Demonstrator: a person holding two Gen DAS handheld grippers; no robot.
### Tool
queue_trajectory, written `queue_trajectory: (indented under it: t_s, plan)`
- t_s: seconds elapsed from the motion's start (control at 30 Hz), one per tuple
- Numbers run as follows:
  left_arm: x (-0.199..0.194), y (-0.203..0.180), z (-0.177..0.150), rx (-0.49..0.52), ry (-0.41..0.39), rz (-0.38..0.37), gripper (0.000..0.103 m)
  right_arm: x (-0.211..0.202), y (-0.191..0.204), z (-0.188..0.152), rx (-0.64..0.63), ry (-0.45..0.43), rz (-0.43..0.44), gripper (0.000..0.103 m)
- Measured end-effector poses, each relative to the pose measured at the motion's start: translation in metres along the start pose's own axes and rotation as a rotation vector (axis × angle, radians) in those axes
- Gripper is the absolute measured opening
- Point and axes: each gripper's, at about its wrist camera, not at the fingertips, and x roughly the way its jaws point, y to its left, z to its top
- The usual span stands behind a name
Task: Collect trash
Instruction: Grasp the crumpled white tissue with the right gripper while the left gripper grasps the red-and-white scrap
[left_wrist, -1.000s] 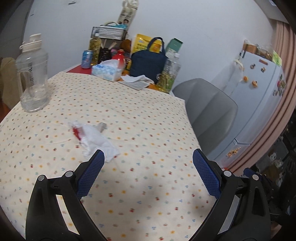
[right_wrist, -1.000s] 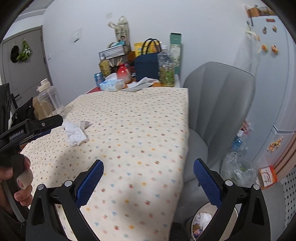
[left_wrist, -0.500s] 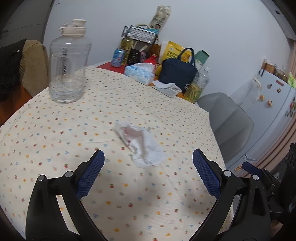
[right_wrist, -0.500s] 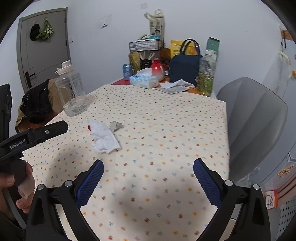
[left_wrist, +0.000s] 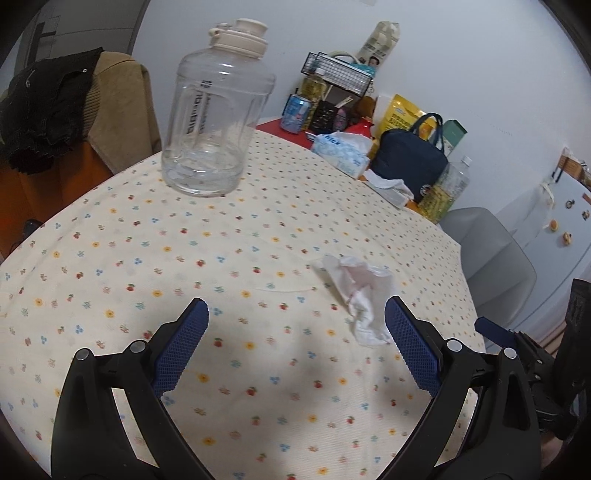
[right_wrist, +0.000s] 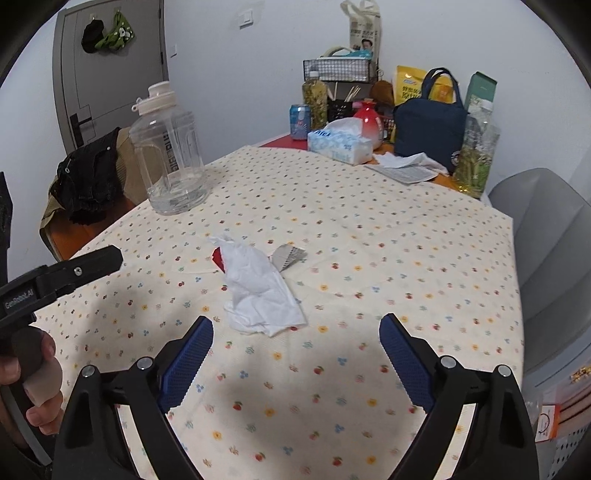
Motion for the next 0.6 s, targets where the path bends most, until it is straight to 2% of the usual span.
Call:
queue_trajectory:
  t_s: [0.43,0.5,0.6]
  plan:
    - [0.01,0.024,-0.003,-0.027,0.032,0.077,0.095,0.061,0.019,0.01,-0.037,0.086,0.016,0.082]
    - [0.011,0.024,-0.002,-0.028,0.036,0.083,0.095,0.069,0.018,0.01,-0.038,0.109,0.023,0.075]
    - [0.013,0.022,-0.002,-0.017,0.04,0.094,0.095,0.08,0.014,0.007,-0.017,0.169,0.056,0.051]
